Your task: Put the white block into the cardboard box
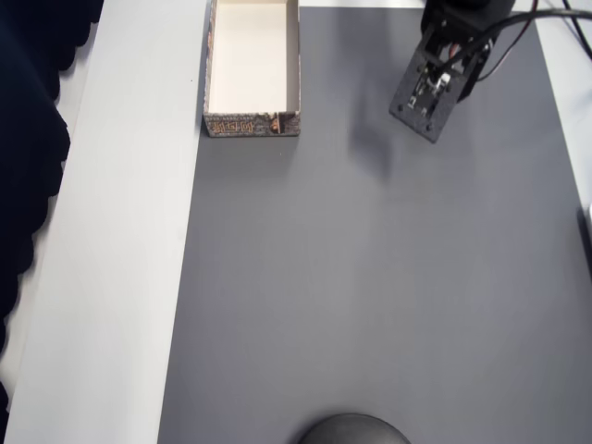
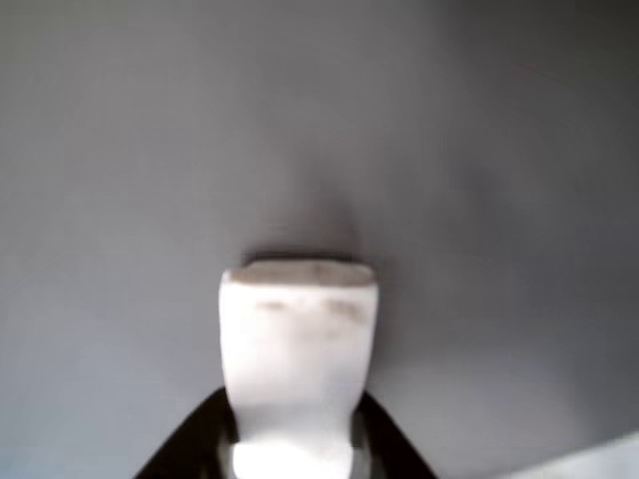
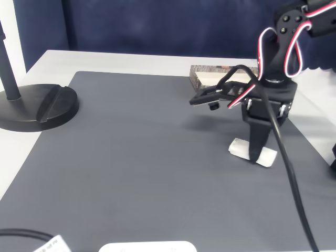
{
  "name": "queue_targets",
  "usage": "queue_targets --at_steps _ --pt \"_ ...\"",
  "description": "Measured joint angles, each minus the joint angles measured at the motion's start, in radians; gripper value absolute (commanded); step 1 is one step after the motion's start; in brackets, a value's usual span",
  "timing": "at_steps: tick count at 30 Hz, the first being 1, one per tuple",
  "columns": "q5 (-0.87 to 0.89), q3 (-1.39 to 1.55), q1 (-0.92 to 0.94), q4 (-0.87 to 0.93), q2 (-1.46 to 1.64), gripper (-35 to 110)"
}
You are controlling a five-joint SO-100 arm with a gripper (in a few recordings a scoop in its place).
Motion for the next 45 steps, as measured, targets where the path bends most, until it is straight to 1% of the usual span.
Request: queue_targets --at_steps 6,14,18,26,35,45 --pt "0.037 -0.089 0.083 0.129 0.057 -2" --pt "0.204 -0.249 0.276 0.242 0.052 -2" --pt "0.336 -0.359 0.356 0.245 -0.034 -2" --pt "0.522 -0.578 0.485 0.25 -0.253 -2" --pt "0.643 -0.927 0.667 0.318 -0.477 -2" --pt "0.755 -1.315 0.805 0.376 -0.726 -2"
